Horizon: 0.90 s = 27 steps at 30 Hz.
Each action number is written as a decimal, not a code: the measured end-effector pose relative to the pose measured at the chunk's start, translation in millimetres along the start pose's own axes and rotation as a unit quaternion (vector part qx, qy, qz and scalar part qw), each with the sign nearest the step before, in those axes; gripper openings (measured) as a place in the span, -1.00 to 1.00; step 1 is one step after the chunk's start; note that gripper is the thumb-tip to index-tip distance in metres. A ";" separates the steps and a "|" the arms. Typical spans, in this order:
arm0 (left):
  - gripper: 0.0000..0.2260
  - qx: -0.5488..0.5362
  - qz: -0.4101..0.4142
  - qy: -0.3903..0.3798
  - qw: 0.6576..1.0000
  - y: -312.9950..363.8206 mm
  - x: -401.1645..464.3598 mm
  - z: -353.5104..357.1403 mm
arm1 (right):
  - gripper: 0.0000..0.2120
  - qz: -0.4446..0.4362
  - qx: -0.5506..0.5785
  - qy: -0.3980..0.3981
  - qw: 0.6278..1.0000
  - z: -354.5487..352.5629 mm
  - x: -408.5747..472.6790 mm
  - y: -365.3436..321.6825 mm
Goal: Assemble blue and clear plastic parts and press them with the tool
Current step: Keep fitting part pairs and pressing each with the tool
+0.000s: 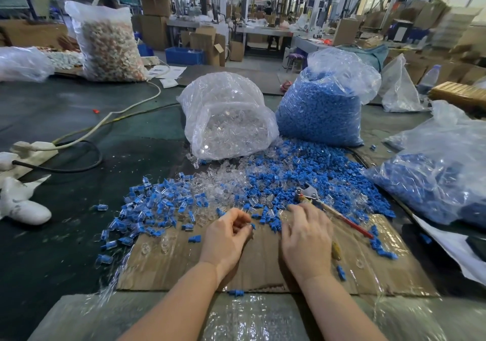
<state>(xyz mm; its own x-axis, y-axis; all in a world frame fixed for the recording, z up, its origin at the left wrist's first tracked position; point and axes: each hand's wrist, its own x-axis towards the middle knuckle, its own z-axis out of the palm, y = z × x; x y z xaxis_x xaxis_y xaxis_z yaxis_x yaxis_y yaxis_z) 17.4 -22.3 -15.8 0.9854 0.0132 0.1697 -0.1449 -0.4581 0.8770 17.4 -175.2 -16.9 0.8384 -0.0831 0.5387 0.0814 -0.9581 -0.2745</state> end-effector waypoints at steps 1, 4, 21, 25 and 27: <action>-0.85 0.001 0.000 -0.002 1.000 0.2 0.0 -0.1 | -0.70 0.034 -0.048 -0.027 0.998 -2.8 2.7 5.5; -0.85 0.001 -0.003 -0.007 1.000 0.7 -0.4 -1.0 | -0.39 0.149 -0.176 -0.158 0.960 -10.8 14.9 24.9; -0.91 -0.150 -0.101 -0.005 0.984 9.3 9.7 -9.7 | -0.61 0.071 -0.116 -0.241 0.961 -45.8 34.2 13.7; -0.92 -0.267 -0.194 0.001 0.944 13.1 19.3 -14.2 | -0.68 0.099 0.150 -0.380 0.908 -55.6 42.0 -7.7; -0.92 -0.291 -0.219 0.006 0.931 13.7 23.6 -17.2 | -0.71 0.144 0.242 -0.420 0.863 -60.9 41.4 -14.7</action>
<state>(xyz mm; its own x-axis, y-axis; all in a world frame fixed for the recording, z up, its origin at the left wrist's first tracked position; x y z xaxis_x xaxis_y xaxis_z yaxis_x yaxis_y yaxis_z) 37.1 -12.9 7.9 0.9609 0.0976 -0.2590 0.2427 0.1527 0.9580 18.1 -181.2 57.9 0.9398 0.1240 -0.3183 -0.1497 -0.6881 -0.7100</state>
